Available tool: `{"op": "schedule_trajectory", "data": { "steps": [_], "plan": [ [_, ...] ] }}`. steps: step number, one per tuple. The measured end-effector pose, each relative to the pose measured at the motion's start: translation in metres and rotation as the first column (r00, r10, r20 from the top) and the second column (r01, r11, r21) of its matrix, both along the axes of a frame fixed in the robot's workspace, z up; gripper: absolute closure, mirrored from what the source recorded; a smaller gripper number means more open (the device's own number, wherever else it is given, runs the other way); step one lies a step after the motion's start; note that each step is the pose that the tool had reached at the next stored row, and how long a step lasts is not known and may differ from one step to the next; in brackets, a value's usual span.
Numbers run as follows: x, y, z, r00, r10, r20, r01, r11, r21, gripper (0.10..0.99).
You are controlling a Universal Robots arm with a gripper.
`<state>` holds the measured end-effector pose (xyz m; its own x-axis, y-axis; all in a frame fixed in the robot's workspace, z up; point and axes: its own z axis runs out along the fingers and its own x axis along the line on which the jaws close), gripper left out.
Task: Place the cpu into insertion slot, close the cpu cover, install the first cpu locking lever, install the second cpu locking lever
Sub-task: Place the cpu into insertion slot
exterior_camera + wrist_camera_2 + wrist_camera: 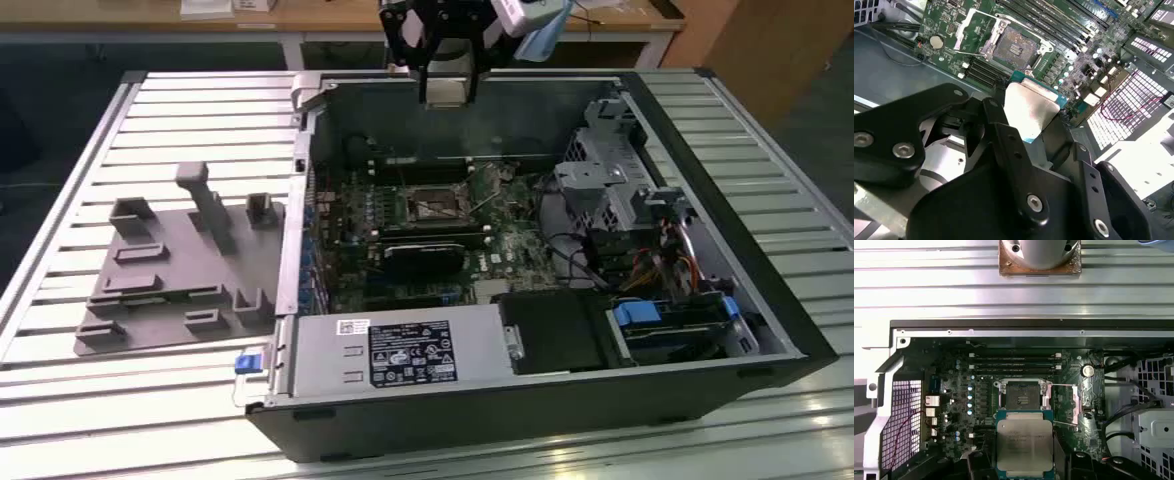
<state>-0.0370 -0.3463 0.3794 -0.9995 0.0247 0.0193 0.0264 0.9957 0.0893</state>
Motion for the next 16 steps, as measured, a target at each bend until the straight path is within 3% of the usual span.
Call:
{"op": "schedule_trajectory", "data": {
  "steps": [12,16],
  "plan": [
    [0.0,0.0,-0.0002,1.0,0.0,0.0,0.0,1.0,0.0,0.549],
    [0.0,0.0,-0.0047,1.0,0.0,0.0,0.0,1.0,0.0,0.549]
  ]
}}
